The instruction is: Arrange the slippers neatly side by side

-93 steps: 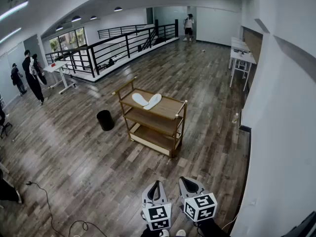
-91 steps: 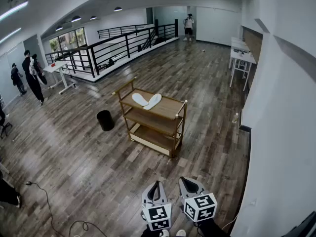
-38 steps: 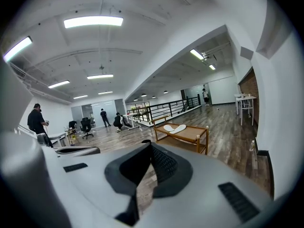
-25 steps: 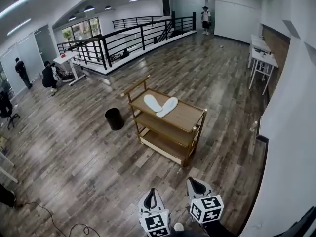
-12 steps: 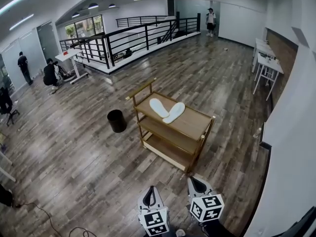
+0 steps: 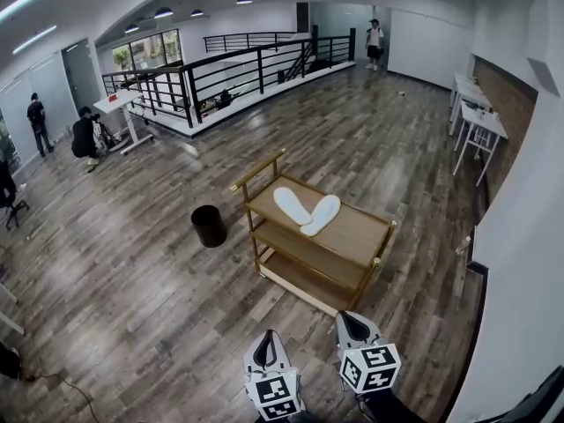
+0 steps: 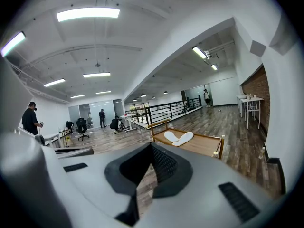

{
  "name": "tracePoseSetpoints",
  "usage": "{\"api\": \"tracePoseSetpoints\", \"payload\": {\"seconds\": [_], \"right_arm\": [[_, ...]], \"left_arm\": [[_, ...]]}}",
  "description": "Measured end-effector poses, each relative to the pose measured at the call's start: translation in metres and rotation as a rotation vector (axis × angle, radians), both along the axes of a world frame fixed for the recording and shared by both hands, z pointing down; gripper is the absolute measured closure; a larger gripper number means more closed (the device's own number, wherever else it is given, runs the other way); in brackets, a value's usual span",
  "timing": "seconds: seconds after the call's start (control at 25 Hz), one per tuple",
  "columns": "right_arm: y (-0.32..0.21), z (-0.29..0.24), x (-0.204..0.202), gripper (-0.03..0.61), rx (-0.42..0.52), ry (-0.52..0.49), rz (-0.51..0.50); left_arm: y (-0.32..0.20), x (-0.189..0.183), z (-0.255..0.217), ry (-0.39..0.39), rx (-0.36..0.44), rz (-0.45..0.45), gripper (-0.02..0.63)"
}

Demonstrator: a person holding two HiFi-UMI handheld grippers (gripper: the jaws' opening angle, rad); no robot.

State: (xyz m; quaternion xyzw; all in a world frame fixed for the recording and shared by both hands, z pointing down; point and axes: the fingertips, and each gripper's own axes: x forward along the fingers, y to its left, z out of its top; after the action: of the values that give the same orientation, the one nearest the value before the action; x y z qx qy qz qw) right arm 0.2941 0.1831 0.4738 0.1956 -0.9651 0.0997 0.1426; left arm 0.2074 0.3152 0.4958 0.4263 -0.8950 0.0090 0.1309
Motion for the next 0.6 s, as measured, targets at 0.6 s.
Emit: {"api": "tracePoseSetpoints", "payload": {"seconds": [0.6], "right_arm": [[-0.004, 0.02, -0.055, 0.58, -0.007, 0.041, -0.033]], "left_arm": [[-0.004, -0.046, 0.021, 0.043, 0.004, -0.029, 0.612]]}}
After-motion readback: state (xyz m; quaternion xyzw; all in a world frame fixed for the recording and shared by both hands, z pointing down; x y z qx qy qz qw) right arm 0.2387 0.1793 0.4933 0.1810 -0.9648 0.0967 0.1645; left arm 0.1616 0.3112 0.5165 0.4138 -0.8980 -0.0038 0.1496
